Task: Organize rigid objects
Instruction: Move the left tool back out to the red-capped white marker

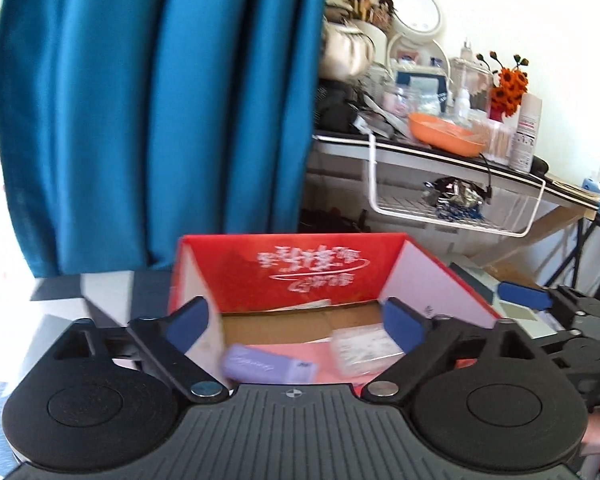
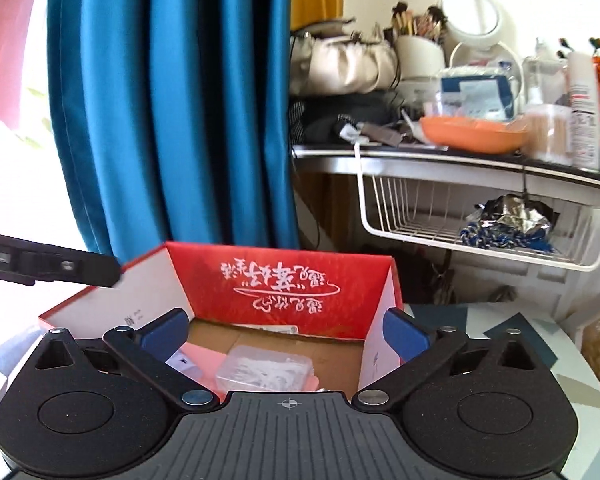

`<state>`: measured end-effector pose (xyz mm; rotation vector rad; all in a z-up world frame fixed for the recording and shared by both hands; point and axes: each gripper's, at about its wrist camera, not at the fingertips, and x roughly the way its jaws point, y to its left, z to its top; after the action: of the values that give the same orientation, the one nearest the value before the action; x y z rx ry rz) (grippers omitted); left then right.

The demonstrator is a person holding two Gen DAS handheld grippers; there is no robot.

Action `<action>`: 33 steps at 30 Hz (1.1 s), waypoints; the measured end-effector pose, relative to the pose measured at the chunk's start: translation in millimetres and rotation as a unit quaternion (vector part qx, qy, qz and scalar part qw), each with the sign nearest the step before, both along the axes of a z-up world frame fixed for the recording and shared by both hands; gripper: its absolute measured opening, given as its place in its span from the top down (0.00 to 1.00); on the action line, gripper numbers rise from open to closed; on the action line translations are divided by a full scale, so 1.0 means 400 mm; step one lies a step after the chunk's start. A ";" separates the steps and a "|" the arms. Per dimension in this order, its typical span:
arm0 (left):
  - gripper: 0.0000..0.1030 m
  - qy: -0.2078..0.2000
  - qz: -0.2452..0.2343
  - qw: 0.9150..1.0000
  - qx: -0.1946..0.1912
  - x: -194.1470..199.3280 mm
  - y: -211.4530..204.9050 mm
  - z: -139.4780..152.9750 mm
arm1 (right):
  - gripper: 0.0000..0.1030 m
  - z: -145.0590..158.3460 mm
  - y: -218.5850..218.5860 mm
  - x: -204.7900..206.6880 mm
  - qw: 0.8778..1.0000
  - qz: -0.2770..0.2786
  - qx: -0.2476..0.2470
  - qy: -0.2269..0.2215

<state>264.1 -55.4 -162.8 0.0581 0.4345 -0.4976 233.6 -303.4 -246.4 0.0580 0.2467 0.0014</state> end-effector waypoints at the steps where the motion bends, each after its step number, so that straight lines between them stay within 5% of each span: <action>1: 0.06 -0.001 0.003 1.000 0.001 -0.010 0.013 -0.001 | 0.00 -0.003 0.005 -0.012 1.000 -0.002 0.000 -0.006; 12: 0.00 0.052 0.041 0.998 -0.012 -0.071 0.135 -0.065 | 0.00 -0.062 0.110 -0.151 0.998 -0.030 -0.015 -0.053; 24: 0.02 0.110 0.037 0.993 -0.005 -0.075 0.175 -0.178 | 0.00 -0.159 0.171 -0.123 0.999 0.013 -0.015 0.033; 29: 0.10 0.136 0.034 0.990 -0.014 -0.044 0.176 -0.210 | 0.02 -0.184 0.174 -0.064 0.997 0.015 0.007 0.079; 33: 0.30 0.156 0.033 0.987 -0.026 -0.015 0.173 -0.238 | 0.16 -0.203 0.173 -0.035 0.994 0.033 0.026 0.102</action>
<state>258.1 14.0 -258.2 -0.0845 0.7267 -0.4543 219.6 -234.0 -327.6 0.1019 0.4526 0.0688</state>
